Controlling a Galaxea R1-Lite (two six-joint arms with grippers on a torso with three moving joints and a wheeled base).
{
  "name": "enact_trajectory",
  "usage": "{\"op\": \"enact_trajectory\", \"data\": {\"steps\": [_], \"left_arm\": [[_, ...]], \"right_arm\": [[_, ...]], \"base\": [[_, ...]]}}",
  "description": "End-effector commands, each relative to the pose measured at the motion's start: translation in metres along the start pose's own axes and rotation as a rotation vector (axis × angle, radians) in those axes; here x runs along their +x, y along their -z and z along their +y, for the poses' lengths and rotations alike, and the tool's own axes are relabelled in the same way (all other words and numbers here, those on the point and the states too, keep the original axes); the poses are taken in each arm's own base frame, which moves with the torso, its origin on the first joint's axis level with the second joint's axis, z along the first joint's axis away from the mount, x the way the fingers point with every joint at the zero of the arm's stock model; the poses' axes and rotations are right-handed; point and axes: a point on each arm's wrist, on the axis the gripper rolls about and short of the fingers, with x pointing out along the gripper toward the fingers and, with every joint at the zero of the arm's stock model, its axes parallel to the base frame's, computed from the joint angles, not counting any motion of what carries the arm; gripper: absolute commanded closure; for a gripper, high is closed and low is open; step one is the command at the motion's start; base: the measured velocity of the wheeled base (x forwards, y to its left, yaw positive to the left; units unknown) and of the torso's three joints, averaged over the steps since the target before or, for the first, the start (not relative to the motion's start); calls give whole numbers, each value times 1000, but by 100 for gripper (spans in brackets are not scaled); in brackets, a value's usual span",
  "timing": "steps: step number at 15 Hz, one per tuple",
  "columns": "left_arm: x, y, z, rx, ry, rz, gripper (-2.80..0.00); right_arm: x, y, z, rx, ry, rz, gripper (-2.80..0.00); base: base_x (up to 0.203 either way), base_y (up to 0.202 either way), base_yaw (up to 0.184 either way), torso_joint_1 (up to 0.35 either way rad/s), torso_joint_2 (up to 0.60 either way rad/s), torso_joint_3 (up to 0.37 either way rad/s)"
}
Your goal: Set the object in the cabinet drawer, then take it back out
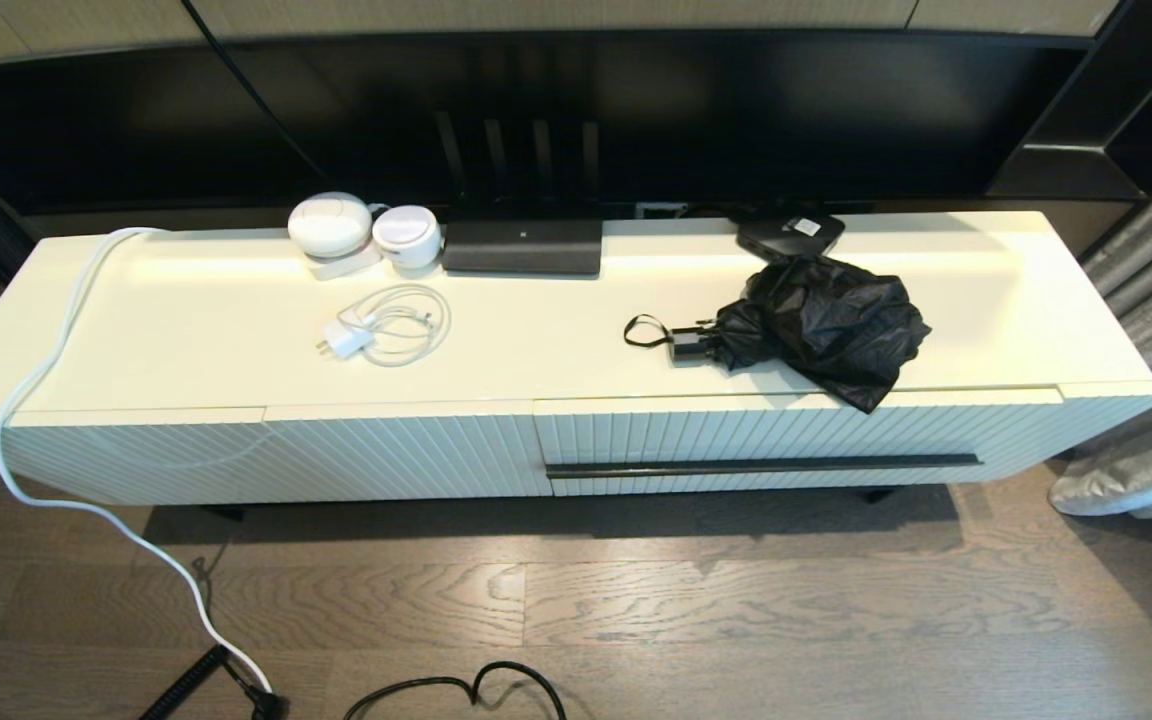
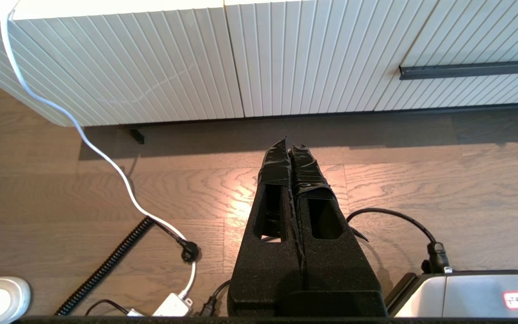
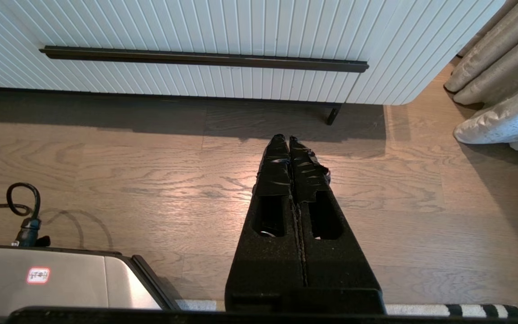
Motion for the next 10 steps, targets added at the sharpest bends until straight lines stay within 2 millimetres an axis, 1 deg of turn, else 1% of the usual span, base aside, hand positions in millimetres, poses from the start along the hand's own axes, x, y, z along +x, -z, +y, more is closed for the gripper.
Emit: {"op": "enact_trajectory", "data": {"steps": [1, 10], "left_arm": [[0, 0, 0, 0, 0, 3, 0], [0, 0, 0, 0, 0, 3, 0]], "right_arm": [[0, 0, 0, -1, -1, 1, 0], [0, 0, 0, -1, -1, 1, 0]], "base": [[0, 0, 0, 0, 0, 0], [0, 0, 0, 0, 0, 0]]}}
